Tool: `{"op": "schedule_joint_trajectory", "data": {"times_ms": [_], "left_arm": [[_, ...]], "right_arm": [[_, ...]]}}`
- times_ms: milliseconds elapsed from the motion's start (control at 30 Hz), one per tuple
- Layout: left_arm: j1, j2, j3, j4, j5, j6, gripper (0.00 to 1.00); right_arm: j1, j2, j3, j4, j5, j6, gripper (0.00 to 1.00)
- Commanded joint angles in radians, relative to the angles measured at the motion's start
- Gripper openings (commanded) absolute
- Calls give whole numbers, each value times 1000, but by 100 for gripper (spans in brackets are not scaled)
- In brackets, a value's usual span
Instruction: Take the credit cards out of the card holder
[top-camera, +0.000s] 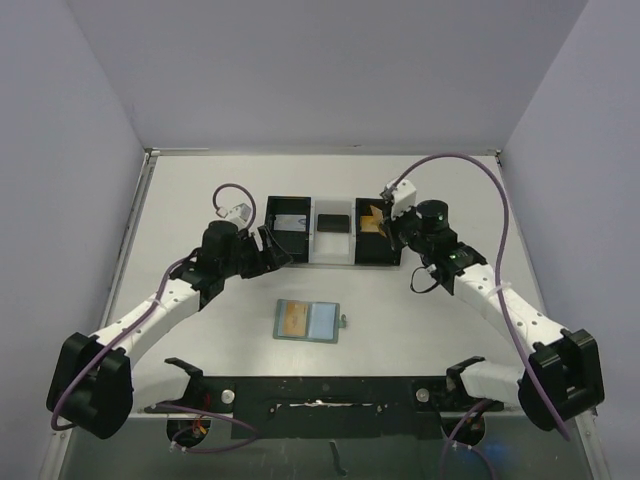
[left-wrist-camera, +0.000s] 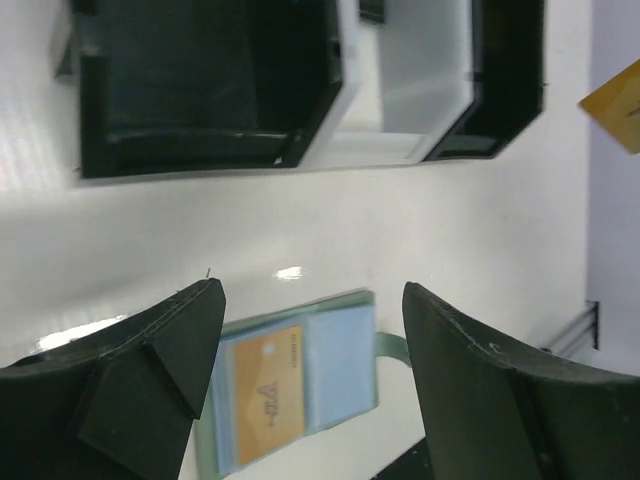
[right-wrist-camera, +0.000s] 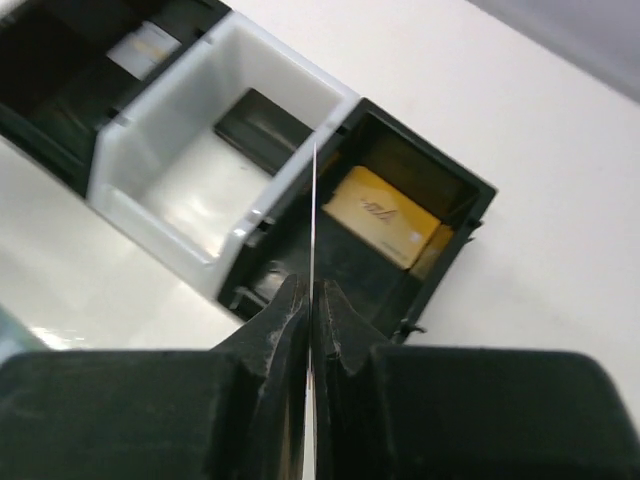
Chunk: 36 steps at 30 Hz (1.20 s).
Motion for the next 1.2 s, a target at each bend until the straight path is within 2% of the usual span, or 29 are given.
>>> {"op": "schedule_joint_trajectory", "data": {"times_ms": [0, 133, 400, 533, 733, 833, 967, 1167], "left_arm": [[7, -49, -3, -128, -118, 72, 72], [9, -17, -4, -150, -118, 82, 73], [13, 25, -56, -132, -58, 69, 73], [20, 9, -47, -212, -79, 96, 73], [41, -46, -68, -206, -55, 94, 73], [45, -35, -54, -235, -30, 142, 65], [45, -11, -33, -276, 5, 172, 65], [45, -34, -67, -250, 5, 142, 65]], "right_arm": [[8, 103, 108, 4, 141, -393, 0], [2, 193, 149, -3, 56, -535, 0], [0, 377, 236, 3, 49, -740, 0], [-2, 433, 250, 74, 101, -764, 0], [-5, 519, 284, 43, 128, -801, 0], [-8, 539, 243, 94, 129, -785, 0], [-2, 571, 243, 128, 174, -799, 0], [-1, 629, 282, 128, 258, -810, 0]]}}
